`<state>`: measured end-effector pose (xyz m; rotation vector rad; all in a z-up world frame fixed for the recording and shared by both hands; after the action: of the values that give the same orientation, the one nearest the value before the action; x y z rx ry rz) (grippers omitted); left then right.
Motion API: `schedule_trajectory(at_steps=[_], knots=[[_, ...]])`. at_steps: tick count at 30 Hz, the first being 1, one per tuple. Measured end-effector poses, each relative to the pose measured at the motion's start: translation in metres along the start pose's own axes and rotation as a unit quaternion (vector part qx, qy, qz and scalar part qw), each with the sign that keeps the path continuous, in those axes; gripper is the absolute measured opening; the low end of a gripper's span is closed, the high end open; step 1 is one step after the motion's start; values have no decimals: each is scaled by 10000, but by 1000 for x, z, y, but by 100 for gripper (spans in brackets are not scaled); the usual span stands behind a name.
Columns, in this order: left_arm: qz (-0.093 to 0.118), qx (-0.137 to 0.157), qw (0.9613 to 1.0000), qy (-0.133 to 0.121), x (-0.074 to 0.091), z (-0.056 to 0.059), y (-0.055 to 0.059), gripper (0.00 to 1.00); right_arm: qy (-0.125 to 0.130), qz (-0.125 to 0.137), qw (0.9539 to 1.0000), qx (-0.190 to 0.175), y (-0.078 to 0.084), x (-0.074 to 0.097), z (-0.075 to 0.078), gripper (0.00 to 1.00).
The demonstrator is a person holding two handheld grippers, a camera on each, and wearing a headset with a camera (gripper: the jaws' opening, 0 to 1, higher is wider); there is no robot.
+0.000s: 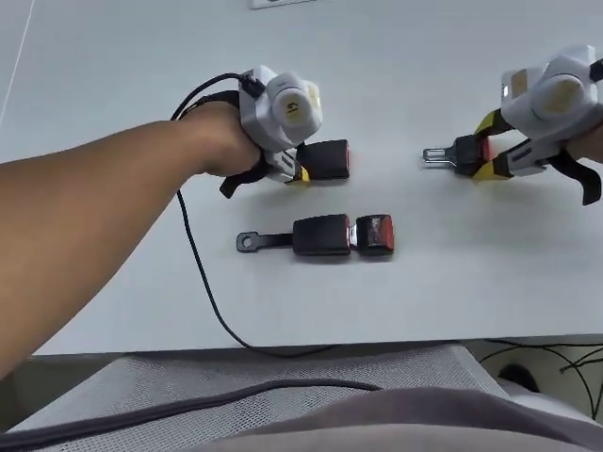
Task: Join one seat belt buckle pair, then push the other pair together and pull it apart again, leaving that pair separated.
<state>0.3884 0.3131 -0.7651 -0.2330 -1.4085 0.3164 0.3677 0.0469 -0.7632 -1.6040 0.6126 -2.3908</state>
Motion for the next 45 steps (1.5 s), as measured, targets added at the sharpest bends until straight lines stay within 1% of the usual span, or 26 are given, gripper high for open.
schedule_trajectory(at_steps=[3,4,5,8,9,10,13,14,15,16,18,20,22,23,24,25,27,29,31,32,34,37,39,43,44,45], knots=[[43,192,9998,-83,1,0,1,33,250,42,9997,9,-1,2,2,49],[6,161,9998,-101,2,0,2,34,274,47,9996,8,-1,4,2,50],[4,-83,9998,-194,4,1,2,36,291,46,9996,-37,-2,8,1,50],[330,90,9990,-276,16,9,-3,36,318,80,9992,-237,-7,18,-3,51],[331,46,9990,-305,20,12,-4,36,367,219,9988,-235,-12,23,-5,52],[325,-7,9988,-367,25,16,-2,36,400,261,9985,-268,-14,27,-7,52],[561,57,9972,-490,39,33,-1,38,511,430,9970,-390,-23,39,-15,54],[848,81,9952,-481,44,41,-1,38,497,490,9966,-445,-26,43,-21,55],[1007,92,9936,-513,47,47,0,40,491,503,9964,-476,-28,45,-26,55],[1086,175,9922,-581,52,53,6,41,523,551,9961,-443,-30,48,-32,56],[1057,169,9923,-624,58,65,17,44,602,645,9946,-545,-34,54,-39,58],[1127,252,9906,-727,64,75,24,48,691,726,9926,-691,-36,59,-44,60],[1359,431,9861,-853,71,88,32,51,803,800,9901,-830,-36,65,-50,65],[1573,540,9820,-900,73,96,35,52,836,822,9896,-838,-35,68,-54,67],[1655,588,9799,-948,74,101,37,54,876,846,9887,-871,-34,70,-56,68],[1688,631,9787,-983,74,109,44,59,916,865,9868,-1022,-33,74,-59,69],[1705,687,9776,-1027,75,118,50,64,990,886,9849,-1107,-32,79,-62,72],[1781,877,9743,-1063,77,128,58,68,1063,933,9815,-1291,-32,86,-67,75],[1885,1092,9689,-1173,81,135,64,70,1146,981,9778,-1453,-31,94,-71,78],[1964,1226,9646,-1261,84,138,69,72,1151,991,9774,-1469,-31,97,-74,79],[2010,1340,9612,-1332,88,146,77,75,1209,1001,9751,-1565,-29,104,-78,80],[1977,1417,9602,-1373,93,158,91,80,1281,1048,9684,-1863,-25,112,-81,84],[1951,1493,9592,-1398,95,163,99,85,1308,1046,9664,-1950,-21,116,-85,88],[1976,1735,9523,-1546,103,170,119,89,1354,1041,9630,-2083,-16,122,-90,93],[2011,1830,9489,-1602,105,172,125,91,1341,1092,9598,-2213,-16,123,-90,94],[2051,1913,9459,-1632,107,172,128,94,1363,1081,9585,-2261,-16,123,-90,97]])
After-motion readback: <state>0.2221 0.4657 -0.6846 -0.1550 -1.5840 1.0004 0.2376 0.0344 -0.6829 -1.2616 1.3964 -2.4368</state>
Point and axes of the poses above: the centre of the closed fingertips' face, and the gripper's own axes: x roughly backward along the fingers, z roughly to its right, y roughly out of its underside, the point moved 7 cm from there along x, roughly backward along the fingers, and after that the axes turned 14 degrees about y, right-handed, at the moved point
